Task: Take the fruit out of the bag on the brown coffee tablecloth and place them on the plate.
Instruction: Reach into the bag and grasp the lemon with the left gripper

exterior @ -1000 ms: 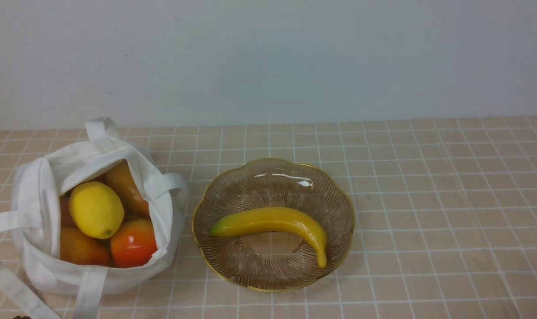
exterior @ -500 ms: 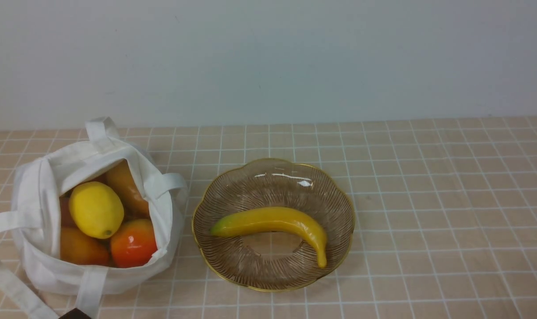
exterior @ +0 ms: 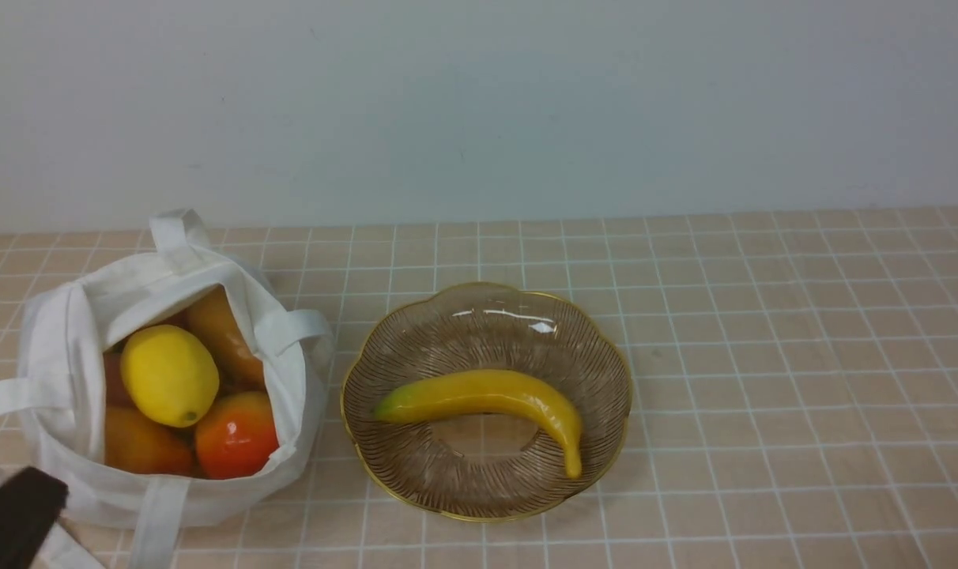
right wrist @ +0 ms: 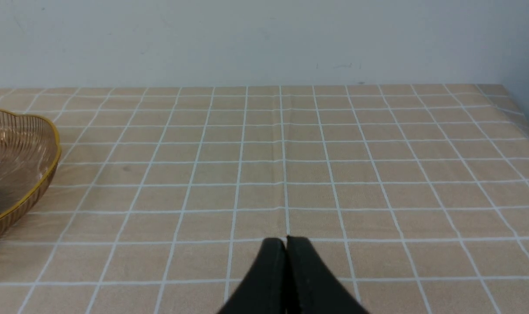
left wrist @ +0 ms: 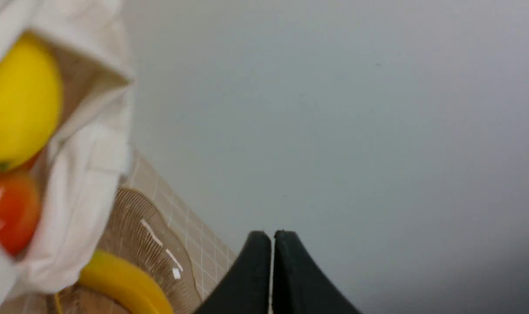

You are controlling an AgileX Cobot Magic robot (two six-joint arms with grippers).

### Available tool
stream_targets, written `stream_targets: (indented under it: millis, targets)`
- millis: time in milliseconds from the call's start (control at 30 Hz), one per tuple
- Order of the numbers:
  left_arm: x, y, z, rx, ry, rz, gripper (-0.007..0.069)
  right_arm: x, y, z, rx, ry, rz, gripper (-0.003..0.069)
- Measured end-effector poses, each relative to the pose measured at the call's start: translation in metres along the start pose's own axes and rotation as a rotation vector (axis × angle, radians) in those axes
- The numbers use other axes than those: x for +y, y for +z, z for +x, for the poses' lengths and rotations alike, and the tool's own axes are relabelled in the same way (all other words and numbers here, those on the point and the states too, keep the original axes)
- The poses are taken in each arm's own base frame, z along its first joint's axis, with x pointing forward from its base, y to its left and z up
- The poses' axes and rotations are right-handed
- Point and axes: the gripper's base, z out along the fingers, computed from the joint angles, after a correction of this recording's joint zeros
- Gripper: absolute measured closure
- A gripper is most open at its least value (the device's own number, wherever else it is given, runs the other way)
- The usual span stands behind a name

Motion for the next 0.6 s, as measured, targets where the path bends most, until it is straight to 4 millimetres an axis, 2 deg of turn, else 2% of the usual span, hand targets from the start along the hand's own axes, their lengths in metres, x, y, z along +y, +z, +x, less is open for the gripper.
stream_targets:
  millis: [33,100,167,233,267,300,333,367,400,467,600]
  targets:
    - [-0.008,0.001,-0.003,0.009,0.040,0.005,0.0632,0.000,0.000,0.000,0.000,0.000,0.000,0.0676]
    - [-0.037,0.012,-0.014,0.114,0.201,-0.022,0.0632,0.000,0.000,0.000,0.000,0.000,0.000,0.0676]
    - [-0.047,0.027,-0.018,0.231,0.289,-0.083,0.0632,0.000,0.000,0.000,0.000,0.000,0.000,0.0676]
    - [-0.049,0.047,-0.020,0.391,0.376,-0.186,0.0632,0.000,0.000,0.000,0.000,0.000,0.000,0.0676]
    - [-0.049,0.064,-0.023,0.533,0.440,-0.276,0.0632,0.000,0.000,0.000,0.000,0.000,0.000,0.0676]
    - [-0.051,0.066,-0.024,0.560,0.451,-0.285,0.0632,0.000,0.000,0.000,0.000,0.000,0.000,0.0676]
    - [-0.048,0.086,-0.030,0.704,0.521,-0.393,0.0632,0.000,0.000,0.000,0.000,0.000,0.000,0.0676]
    - [-0.044,0.091,-0.031,0.733,0.536,-0.423,0.0632,0.000,0.000,0.000,0.000,0.000,0.000,0.0676]
    - [-0.039,0.109,-0.038,0.829,0.592,-0.509,0.0632,0.000,0.000,0.000,0.000,0.000,0.000,0.0676]
    - [-0.033,0.138,-0.050,0.919,0.644,-0.614,0.0632,0.000,0.000,0.000,0.000,0.000,0.000,0.0676]
    - [-0.025,0.175,-0.063,0.956,0.649,-0.733,0.0631,0.000,0.000,0.000,0.000,0.000,0.000,0.0676]
